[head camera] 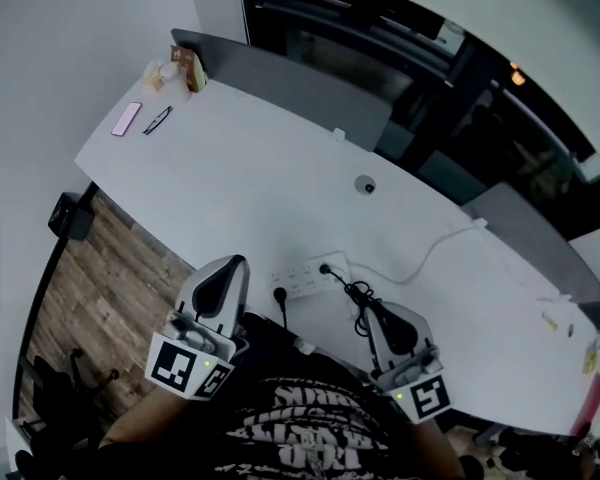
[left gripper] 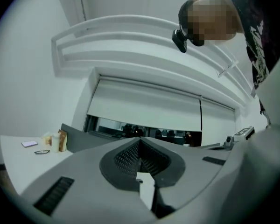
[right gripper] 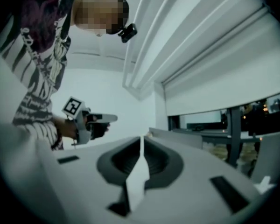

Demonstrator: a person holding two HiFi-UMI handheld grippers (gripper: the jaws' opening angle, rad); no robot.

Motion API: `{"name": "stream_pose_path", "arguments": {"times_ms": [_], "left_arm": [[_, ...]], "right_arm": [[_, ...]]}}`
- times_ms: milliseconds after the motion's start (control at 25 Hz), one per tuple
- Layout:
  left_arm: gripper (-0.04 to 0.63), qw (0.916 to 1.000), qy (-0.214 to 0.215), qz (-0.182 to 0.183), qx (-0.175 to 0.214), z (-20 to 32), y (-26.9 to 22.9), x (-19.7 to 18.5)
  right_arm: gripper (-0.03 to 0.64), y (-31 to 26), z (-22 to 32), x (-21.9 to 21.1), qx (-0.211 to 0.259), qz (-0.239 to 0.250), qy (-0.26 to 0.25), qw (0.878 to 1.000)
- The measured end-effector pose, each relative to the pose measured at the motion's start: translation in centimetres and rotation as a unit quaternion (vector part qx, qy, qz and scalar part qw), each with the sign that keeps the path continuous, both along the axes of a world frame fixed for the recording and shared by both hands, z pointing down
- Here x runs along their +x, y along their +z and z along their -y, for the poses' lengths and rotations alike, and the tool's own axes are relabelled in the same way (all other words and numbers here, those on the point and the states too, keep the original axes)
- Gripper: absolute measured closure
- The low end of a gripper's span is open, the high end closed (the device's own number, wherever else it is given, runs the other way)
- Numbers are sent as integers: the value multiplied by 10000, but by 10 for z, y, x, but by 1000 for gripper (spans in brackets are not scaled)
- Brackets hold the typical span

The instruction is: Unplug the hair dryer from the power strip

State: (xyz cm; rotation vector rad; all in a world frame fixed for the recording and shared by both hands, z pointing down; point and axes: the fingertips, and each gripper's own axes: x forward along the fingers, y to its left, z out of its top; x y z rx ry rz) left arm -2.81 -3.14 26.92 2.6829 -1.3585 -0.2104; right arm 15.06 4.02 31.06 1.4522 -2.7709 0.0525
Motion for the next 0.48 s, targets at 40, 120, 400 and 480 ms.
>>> {"name": "stream_pose_path", "arguments": {"times_ms": [40,120,400,480], "left_arm": [[568,9999,33,-4,158,-3,-9,4],[568,9989,137,97,427,-12,-19,14],[568,9946,310,648,742,-21,-22,38],[568,9943,326,671,767,-19,-26,40]], "right_arm": [[574,-6,0,-3,91,-28,-21,10000],[574,-17,1,-8,286,-72,-73,9995],[572,-46,8,2,691,-84,13,9976],[572,-49,10,3,698,-93,55,9975]]}}
